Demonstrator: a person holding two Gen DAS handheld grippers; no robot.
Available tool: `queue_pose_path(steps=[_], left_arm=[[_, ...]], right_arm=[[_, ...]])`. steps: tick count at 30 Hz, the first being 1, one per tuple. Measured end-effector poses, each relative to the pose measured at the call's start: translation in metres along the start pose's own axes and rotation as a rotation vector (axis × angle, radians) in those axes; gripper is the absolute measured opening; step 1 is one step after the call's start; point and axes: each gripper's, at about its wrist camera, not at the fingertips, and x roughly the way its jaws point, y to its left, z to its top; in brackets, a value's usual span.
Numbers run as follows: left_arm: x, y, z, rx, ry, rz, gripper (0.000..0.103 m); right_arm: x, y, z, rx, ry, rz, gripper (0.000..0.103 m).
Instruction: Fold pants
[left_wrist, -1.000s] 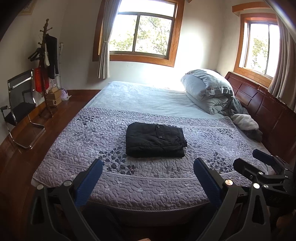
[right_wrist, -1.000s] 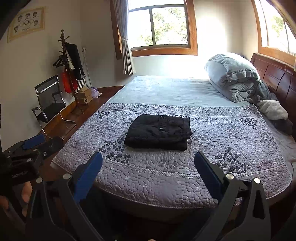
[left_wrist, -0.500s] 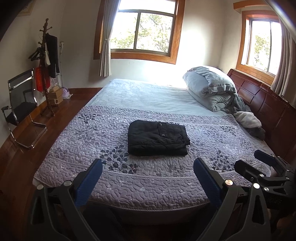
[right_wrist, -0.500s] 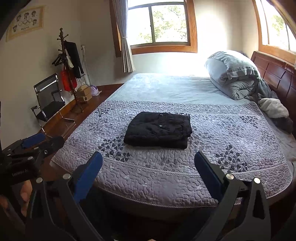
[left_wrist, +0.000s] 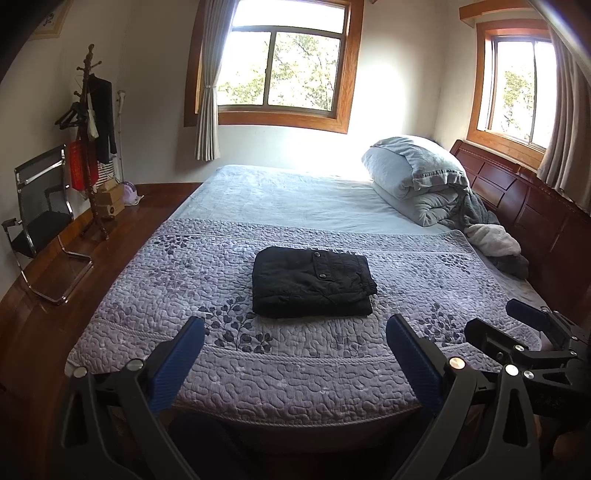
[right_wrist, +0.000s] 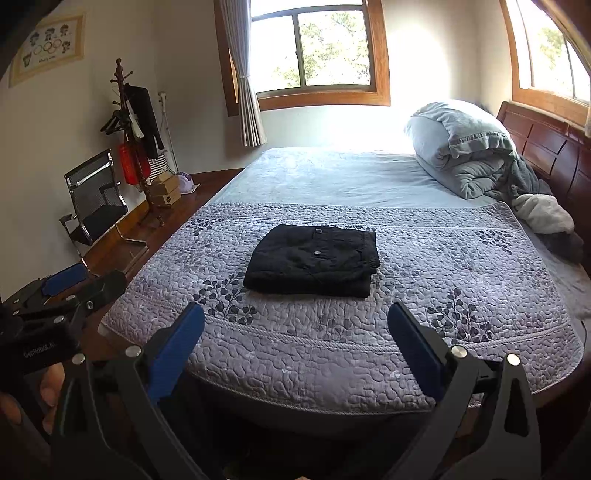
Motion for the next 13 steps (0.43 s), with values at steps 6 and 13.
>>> queue_pose_path(steps=[6, 13], left_arm=[[0.0041, 0.0039, -0.0012, -0.014, 0.029, -0.027, 0.093], [0.0008, -0.0002, -0.0028, 0.033, 0.026, -0.045, 0.098]], right_arm=[[-0.0003, -0.0004, -0.0006, 0.006, 0.002, -0.002, 0.099], [-0.0004, -0.0002, -0.0006, 0.006, 0.0, -0.004, 0.099]])
